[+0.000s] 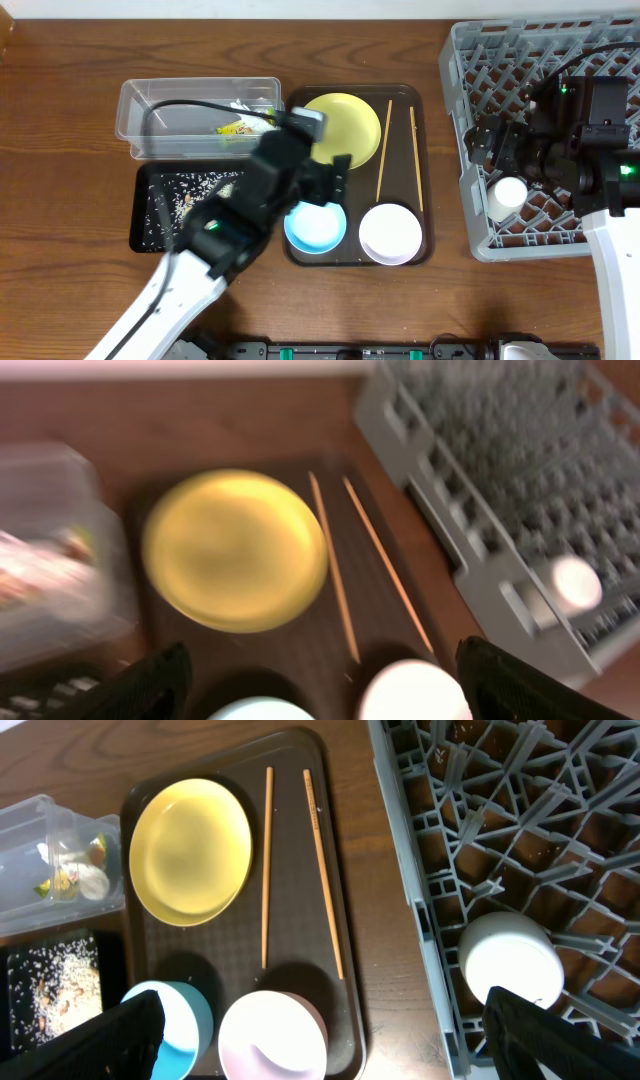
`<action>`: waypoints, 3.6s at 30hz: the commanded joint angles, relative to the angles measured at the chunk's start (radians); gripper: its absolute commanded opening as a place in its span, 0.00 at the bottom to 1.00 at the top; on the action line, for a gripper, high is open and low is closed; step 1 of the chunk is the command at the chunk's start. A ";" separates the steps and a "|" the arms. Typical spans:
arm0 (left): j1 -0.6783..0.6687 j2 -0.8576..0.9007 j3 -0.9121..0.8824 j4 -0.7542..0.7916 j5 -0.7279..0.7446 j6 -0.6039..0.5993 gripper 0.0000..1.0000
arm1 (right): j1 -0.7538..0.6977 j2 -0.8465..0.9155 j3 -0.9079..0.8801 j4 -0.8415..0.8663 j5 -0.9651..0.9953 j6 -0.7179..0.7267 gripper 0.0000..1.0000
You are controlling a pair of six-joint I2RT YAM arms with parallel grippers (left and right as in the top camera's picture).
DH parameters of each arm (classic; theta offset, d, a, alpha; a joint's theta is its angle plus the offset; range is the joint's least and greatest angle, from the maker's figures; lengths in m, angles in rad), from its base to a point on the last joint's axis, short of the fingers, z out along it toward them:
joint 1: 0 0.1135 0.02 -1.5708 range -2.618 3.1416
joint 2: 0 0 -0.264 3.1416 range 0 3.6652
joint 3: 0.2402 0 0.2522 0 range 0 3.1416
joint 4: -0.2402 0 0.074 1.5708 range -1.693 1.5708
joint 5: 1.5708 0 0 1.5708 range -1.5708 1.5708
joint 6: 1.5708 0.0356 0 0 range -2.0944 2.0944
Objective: Sort waste into correct bins and load items into the dishwasher rack
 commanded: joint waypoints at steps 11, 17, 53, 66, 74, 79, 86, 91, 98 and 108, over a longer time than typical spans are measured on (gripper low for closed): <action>0.352 -0.377 -0.081 -0.030 -0.055 0.287 0.89 | 0.015 0.001 0.009 0.000 0.006 -0.011 0.99; 0.524 -0.645 -0.303 0.029 0.001 0.286 0.89 | 0.015 0.001 0.009 0.000 0.006 -0.011 0.99; 0.546 -1.115 -1.027 0.325 0.034 0.283 0.90 | 0.015 0.001 0.009 0.000 0.006 -0.011 0.99; 0.546 -1.115 -1.027 0.325 0.034 0.284 0.90 | 0.015 0.001 0.009 0.047 -0.024 0.064 0.99; 0.546 -1.115 -1.027 0.325 0.034 0.284 0.90 | 0.172 0.018 -0.077 -0.025 -0.167 -0.010 0.66; 0.546 -1.115 -1.027 0.325 0.034 0.284 0.90 | 0.377 0.018 -0.302 0.027 0.007 0.105 0.66; 0.546 -1.115 -1.027 0.325 0.034 0.283 0.90 | 0.426 0.019 -0.547 0.233 0.114 0.178 0.59; 0.546 -1.115 -1.027 0.325 0.034 0.283 0.90 | 0.426 0.027 -0.679 0.368 0.163 0.218 0.49; 0.546 -1.115 -1.027 0.325 0.034 0.283 0.90 | 0.426 0.057 -0.764 0.484 0.118 0.230 0.31; 0.546 -1.115 -1.027 0.325 0.034 0.283 0.90 | 0.387 0.035 -0.505 0.289 0.185 0.185 0.01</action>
